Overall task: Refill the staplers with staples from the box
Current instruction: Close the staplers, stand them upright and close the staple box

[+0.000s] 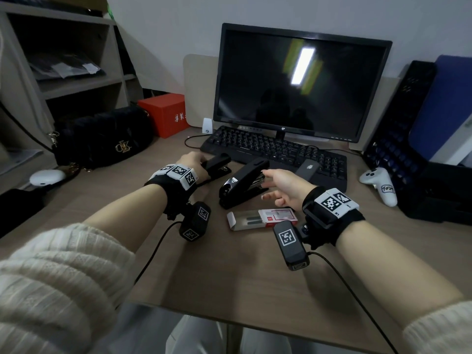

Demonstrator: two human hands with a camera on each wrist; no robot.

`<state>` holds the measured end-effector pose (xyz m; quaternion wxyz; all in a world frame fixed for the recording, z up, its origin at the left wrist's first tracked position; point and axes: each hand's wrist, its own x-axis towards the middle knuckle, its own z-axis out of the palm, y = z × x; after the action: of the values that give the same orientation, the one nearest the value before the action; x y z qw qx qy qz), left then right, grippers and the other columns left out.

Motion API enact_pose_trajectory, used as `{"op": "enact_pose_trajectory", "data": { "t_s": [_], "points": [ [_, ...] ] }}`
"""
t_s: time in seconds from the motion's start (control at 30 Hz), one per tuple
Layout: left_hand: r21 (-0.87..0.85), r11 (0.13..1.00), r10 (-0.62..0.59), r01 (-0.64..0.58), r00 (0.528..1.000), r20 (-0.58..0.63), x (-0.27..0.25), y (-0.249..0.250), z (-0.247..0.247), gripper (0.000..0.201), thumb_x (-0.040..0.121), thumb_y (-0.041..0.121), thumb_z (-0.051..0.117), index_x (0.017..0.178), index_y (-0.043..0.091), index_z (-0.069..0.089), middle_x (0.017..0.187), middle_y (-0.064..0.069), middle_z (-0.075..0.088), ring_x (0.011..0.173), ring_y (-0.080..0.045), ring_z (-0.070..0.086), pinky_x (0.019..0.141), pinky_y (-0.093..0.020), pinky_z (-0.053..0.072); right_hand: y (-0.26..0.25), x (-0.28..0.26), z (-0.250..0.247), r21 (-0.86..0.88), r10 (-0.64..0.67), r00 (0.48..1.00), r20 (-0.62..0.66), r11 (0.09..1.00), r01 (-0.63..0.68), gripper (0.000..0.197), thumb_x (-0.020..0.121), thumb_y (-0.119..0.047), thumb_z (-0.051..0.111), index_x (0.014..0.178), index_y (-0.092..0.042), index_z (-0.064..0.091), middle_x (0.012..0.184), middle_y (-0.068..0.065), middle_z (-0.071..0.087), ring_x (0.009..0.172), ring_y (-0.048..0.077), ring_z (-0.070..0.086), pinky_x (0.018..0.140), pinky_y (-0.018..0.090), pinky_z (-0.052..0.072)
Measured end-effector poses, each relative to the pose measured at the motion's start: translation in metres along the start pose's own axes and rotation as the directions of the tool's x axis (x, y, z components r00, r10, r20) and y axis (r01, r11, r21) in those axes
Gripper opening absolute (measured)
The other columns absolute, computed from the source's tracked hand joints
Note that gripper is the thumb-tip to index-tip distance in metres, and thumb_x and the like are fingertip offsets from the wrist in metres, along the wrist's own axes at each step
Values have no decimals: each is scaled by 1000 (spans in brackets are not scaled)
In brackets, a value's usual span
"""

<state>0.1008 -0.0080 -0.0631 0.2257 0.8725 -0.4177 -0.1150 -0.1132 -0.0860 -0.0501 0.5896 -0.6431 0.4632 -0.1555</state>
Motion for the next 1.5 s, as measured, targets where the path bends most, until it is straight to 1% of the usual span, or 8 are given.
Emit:
{"op": "enact_pose_trajectory", "data": {
  "t_s": [0.33, 0.57, 0.8, 1.13, 1.23, 1.33, 1.43, 1.5],
  "points": [
    [-80, 996, 35, -48, 988, -153, -38, -22, -26, 35, 83, 26, 71, 117, 21, 64, 112, -6, 66, 106, -28, 60, 87, -34, 49, -4, -13, 9, -14, -17, 1000, -26, 1000, 16, 38, 101, -31, 42, 132, -9, 46, 128, 8, 52, 55, 12, 52, 30, 16, 20],
    [-312, 946, 33, -87, 984, -174, -76, -45, -46, 37, 78, 16, 77, 114, 21, 67, 107, -1, 69, 99, -22, 66, 90, -42, 55, 0, -24, 35, -83, -100, 991, -88, 992, 92, 9, 98, -24, 43, 96, -16, 46, 72, 0, 34, 49, 10, 27, 31, 15, 17],
    [-360, 927, 65, -104, 991, -118, -107, -48, -37, 46, 78, 15, 78, 121, 20, 65, 108, 3, 69, 100, -16, 64, 91, -34, 52, 12, -44, 60, -124, -138, 989, -48, 984, 131, 33, 98, -25, 45, 127, -8, 48, 94, 5, 42, 55, 10, 31, 32, 13, 18],
    [-420, 903, 43, -95, 990, -131, -135, -45, -33, 42, 78, 8, 77, 117, 17, 63, 93, 6, 64, 96, -19, 64, 92, -39, 53, 21, -74, 64, -135, -172, 984, 39, 975, 175, 35, 101, -23, 42, 129, -4, 45, 84, 1, 43, 50, 9, 25, 43, 20, 14],
    [-493, 865, 77, -95, 995, -57, -145, -42, -41, 46, 80, 6, 75, 123, 15, 60, 99, 1, 64, 98, -21, 64, 89, -39, 55, 20, -80, 65, -96, -188, 981, 48, 977, 192, 36, 100, -46, 40, 119, -16, 46, 97, 4, 49, 49, 9, 27, 38, 15, 16],
    [-552, 830, 185, -81, 974, 135, -158, -35, -48, 45, 83, 3, 72, 125, 13, 60, 116, -8, 64, 105, -25, 64, 85, -35, 57, 19, -86, 61, -106, -219, 973, 68, 968, 226, 45, 98, -61, 28, 99, -22, 50, 91, 1, 54, 50, 9, 34, 37, 17, 24],
    [-519, 849, 275, -103, 923, 268, -169, -23, -43, 38, 84, 8, 73, 120, 13, 62, 119, -9, 63, 105, -26, 65, 88, -38, 56, 23, -83, 58, -117, -270, 963, 27, 955, 271, 49, 99, -59, 26, 103, -20, 54, 84, -3, 53, 59, 11, 46, 43, 20, 35],
    [-467, 876, 290, -123, 907, 306, -174, -14, -32, 35, 83, 16, 75, 117, 16, 63, 118, -7, 63, 102, -24, 66, 78, -33, 58, 27, -79, 56, -148, -331, 943, 10, 933, 329, 35, 103, -41, 35, 106, -15, 58, 77, -2, 52, 66, 17, 51, 48, 20, 41]
  ]
}}
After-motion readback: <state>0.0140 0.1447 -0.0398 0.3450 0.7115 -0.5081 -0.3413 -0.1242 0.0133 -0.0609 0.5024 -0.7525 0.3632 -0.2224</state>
